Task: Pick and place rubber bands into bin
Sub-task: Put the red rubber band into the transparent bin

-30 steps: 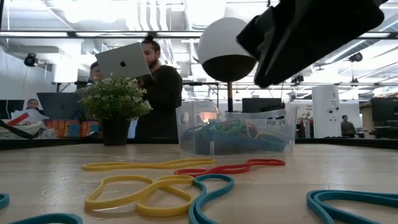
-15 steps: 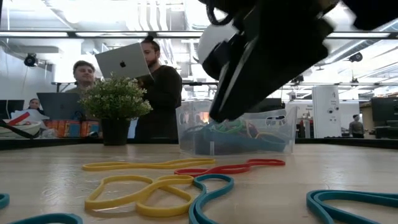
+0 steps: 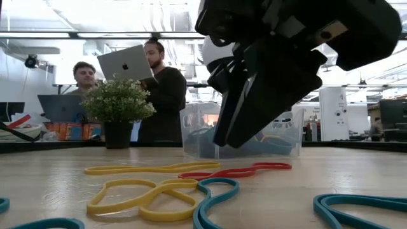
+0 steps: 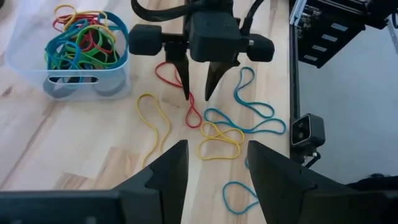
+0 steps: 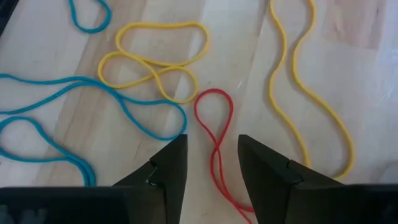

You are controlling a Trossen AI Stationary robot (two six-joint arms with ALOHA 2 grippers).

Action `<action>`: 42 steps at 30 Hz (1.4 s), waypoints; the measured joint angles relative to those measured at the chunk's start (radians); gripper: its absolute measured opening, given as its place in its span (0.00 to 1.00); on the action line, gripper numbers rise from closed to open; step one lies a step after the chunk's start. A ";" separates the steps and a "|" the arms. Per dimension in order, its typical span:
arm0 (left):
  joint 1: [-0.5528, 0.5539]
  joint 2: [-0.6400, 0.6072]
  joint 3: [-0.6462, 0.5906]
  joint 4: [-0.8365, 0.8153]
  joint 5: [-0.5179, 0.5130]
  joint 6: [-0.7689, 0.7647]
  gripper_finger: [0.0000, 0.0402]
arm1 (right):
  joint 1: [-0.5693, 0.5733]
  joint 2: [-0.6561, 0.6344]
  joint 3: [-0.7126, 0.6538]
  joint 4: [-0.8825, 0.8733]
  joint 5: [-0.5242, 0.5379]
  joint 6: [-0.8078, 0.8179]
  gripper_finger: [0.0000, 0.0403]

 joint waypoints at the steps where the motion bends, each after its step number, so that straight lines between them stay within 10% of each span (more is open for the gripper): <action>1: 0.000 0.000 0.000 0.000 -0.001 0.000 0.37 | -0.001 0.000 0.000 -0.001 0.000 -0.001 0.34; 42: 0.000 0.000 -0.001 -0.001 -0.025 0.007 0.37 | -0.009 0.001 -0.097 0.048 0.006 0.062 0.30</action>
